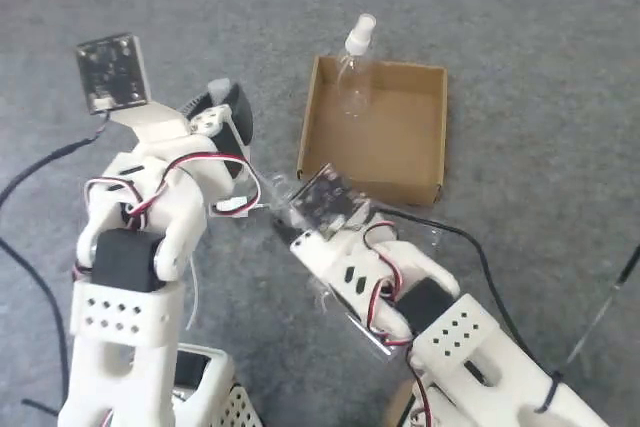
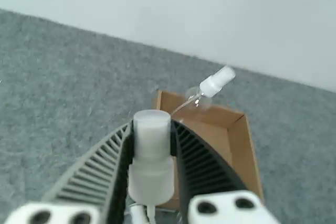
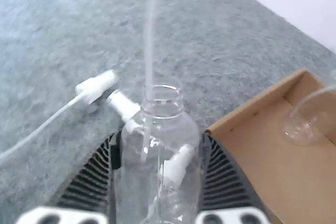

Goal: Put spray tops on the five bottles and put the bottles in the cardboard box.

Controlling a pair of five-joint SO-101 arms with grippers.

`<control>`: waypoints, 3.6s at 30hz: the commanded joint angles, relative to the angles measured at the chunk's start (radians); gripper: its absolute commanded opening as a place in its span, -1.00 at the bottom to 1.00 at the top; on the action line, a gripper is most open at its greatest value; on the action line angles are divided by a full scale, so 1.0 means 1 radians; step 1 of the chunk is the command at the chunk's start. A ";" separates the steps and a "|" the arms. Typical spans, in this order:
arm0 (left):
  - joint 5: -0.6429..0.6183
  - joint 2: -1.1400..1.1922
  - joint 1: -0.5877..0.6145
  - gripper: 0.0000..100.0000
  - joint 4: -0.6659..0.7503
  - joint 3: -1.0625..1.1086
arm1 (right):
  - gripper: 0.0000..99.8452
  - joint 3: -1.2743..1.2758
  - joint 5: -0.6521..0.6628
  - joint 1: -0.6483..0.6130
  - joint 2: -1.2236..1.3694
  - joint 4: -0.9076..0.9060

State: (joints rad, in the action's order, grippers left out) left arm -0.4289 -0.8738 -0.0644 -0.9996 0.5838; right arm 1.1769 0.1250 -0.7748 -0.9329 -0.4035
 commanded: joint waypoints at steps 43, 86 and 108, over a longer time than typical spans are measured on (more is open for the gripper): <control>0.127 -0.002 -0.137 -0.97 0.098 0.196 | -0.99 0.038 -0.031 0.033 -0.053 0.036; 0.121 -0.232 -0.158 -0.73 0.203 0.288 | -0.99 0.160 -0.037 0.033 -0.050 0.395; 0.239 -0.265 -0.046 -0.77 0.169 0.374 | -0.99 0.160 -0.037 0.038 -0.044 0.392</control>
State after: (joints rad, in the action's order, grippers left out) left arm -0.2002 -1.1132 -0.1181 -0.8416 0.9337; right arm 1.3456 0.1020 -0.7503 -0.9482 -0.0353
